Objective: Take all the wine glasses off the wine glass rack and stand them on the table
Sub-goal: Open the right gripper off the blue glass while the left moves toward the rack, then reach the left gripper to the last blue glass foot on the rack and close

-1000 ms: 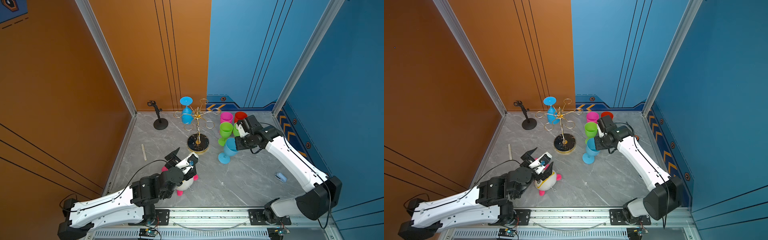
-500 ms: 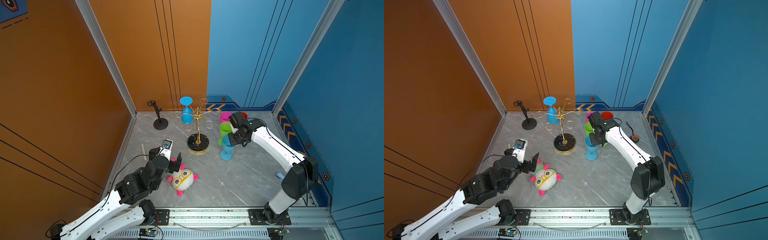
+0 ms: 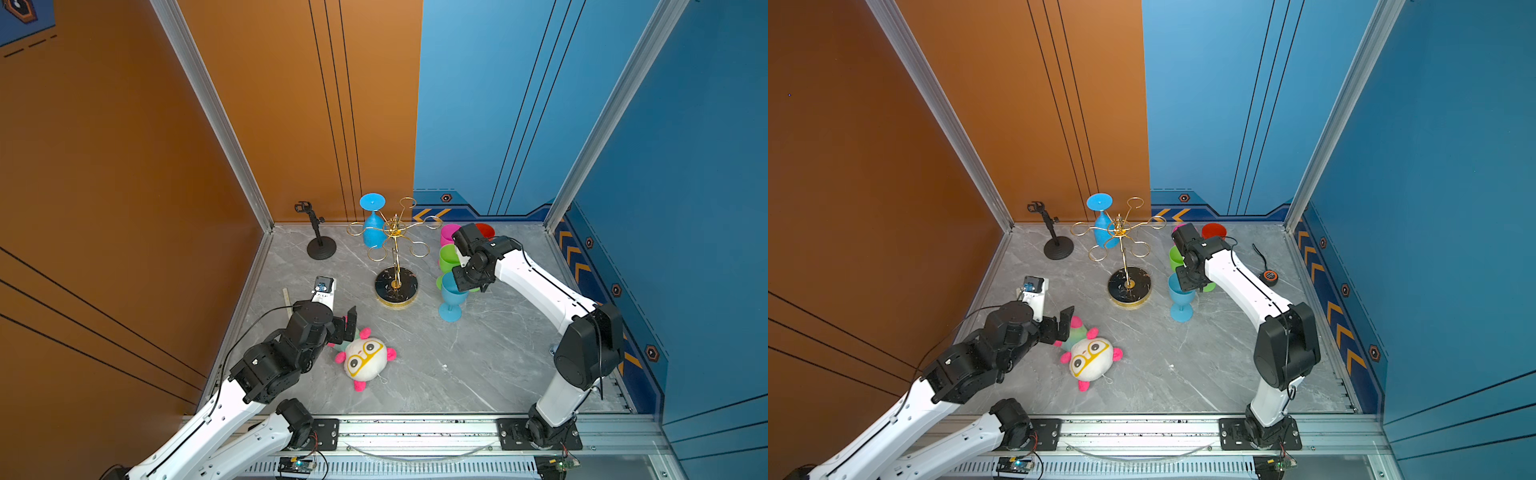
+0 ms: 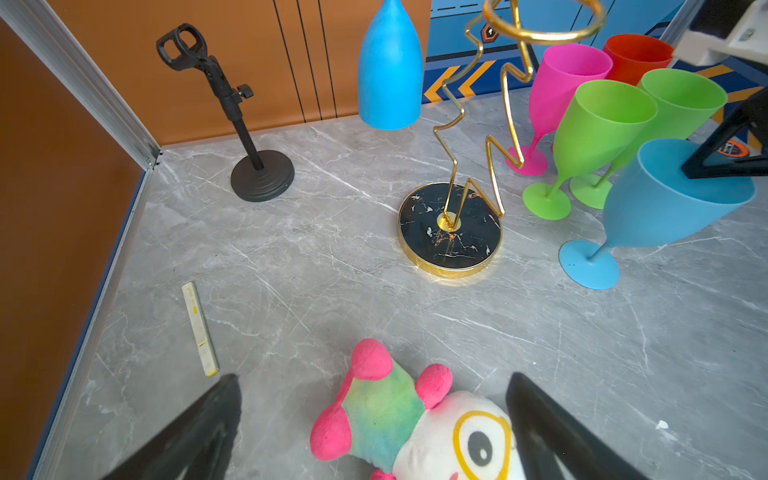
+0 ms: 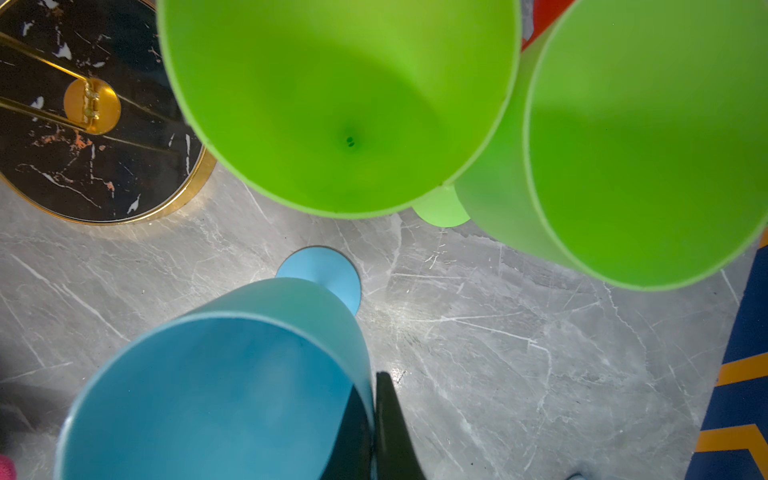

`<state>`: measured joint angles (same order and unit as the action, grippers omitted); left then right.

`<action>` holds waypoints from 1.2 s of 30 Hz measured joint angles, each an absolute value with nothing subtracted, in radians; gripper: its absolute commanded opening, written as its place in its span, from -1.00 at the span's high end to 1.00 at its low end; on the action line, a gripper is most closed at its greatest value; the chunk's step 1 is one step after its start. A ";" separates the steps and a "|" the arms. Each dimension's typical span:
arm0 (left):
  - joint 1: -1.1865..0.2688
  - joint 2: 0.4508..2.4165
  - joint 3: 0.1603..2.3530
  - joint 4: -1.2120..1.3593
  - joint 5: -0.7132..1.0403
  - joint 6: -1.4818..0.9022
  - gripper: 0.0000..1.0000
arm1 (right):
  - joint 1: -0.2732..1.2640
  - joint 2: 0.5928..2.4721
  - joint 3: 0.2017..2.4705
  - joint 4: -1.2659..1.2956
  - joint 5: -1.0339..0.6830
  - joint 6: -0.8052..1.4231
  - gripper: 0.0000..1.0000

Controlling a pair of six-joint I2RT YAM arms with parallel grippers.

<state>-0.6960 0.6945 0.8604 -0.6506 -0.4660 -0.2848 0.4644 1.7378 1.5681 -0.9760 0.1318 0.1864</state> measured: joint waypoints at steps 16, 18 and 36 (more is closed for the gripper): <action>-0.388 0.806 0.982 -0.648 -0.257 -0.312 -0.95 | 0.451 1.729 1.568 -0.965 0.106 0.178 -0.27; -0.325 0.853 1.034 -0.641 -0.196 -0.316 -0.94 | 0.451 1.710 1.568 -0.965 0.106 0.179 -0.41; -0.006 1.311 1.443 -0.471 0.350 -0.426 -0.58 | 0.345 1.380 1.436 -0.919 -0.163 0.173 -0.77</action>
<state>-0.0059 1.3106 1.4433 -0.4709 0.3500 -0.4263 0.3447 1.3804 1.4364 -0.9192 -0.1627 0.1734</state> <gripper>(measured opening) 0.821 0.890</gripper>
